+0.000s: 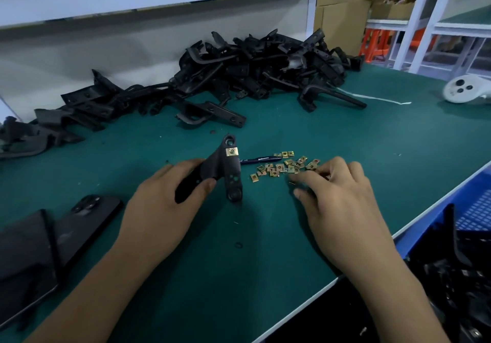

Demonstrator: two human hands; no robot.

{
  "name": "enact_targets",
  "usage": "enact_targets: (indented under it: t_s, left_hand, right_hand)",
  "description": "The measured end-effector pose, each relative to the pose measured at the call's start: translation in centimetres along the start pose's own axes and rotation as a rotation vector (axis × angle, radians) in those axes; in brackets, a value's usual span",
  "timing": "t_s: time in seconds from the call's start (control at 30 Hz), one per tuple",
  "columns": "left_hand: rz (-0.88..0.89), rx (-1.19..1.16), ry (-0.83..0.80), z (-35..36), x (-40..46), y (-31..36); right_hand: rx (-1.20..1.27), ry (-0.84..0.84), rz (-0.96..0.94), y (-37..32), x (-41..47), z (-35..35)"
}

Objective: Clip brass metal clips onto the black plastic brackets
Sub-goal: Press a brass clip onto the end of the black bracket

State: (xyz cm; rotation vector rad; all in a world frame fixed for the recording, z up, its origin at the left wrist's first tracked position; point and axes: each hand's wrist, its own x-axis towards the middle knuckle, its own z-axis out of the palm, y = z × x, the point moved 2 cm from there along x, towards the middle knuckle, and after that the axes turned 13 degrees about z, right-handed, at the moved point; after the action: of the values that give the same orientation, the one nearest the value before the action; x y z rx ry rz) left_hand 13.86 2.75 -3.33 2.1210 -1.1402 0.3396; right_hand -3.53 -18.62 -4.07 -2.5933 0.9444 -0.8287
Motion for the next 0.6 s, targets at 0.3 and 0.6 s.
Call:
enact_targets:
  t_s: [0.3,0.6]
  left_hand:
    - [0.026,0.033,-0.027,0.0,0.0,0.6]
    - [0.038,0.033,-0.101,-0.1,0.0,1.2]
  right_hand:
    - [-0.092,-0.001,0.008,0.0,-0.1,0.2]
    - [0.002,-0.054,-0.044,-0.2,0.0,0.0]
